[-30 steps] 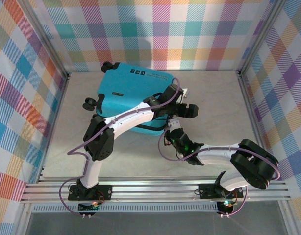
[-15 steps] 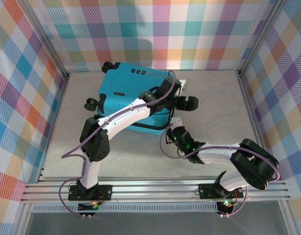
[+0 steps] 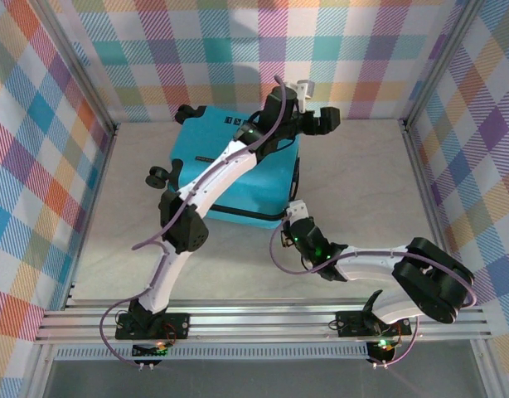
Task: Pack the luggage
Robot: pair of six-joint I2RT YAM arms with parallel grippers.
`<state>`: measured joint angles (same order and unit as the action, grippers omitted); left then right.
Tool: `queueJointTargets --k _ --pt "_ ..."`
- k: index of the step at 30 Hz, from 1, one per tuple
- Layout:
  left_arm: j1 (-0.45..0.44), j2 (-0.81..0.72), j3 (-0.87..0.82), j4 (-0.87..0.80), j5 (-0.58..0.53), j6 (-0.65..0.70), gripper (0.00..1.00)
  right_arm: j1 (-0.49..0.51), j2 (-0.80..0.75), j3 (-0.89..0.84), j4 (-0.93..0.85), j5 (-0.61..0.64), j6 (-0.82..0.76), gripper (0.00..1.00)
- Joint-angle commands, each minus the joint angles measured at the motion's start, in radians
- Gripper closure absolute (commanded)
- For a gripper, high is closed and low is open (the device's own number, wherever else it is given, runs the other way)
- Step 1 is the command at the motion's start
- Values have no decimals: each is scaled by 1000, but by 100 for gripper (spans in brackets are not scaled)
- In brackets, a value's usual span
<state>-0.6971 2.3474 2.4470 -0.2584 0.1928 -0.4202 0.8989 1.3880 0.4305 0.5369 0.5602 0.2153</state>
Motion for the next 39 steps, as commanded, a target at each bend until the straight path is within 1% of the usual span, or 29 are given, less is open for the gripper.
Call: queueJointTargets --k 1,3,7,10,12,15,21,23,25,30,34,36,39 --pt "42 73 20 163 -16 -44 0 16 -44 -9 61 13 -31 100" --pt "58 107 12 253 -31 -50 0 19 -55 -14 59 9 -32 100" --pt "78 162 12 382 -61 -74 0 31 -85 -34 54 4 -20 100" --pt "86 184 13 439 -102 -89 0 39 -95 -45 45 5 -3 100" --pt "93 204 34 448 -111 -102 0 46 -98 -47 40 3 3 100" --pt "102 235 89 398 -114 -110 0 49 -99 -48 36 3 4 100" --pt "111 231 90 290 -98 -145 0 48 -118 -52 37 18 -11 100" --pt "113 216 90 229 -88 -153 0 34 -133 -44 9 38 -20 100" --pt "113 204 90 161 -70 -148 0 -1 -162 -41 -25 34 -28 100" --pt "113 188 93 21 -42 -116 1 -120 -245 -22 -115 -56 -58 100" --pt "113 187 93 -64 -20 -89 2 -192 -253 8 -164 -147 -80 100" --pt "113 191 95 -82 5 -81 1 -210 -243 16 -160 -160 -91 100" --pt "113 206 103 -92 51 -83 2 -239 -233 9 -107 -270 -139 100"
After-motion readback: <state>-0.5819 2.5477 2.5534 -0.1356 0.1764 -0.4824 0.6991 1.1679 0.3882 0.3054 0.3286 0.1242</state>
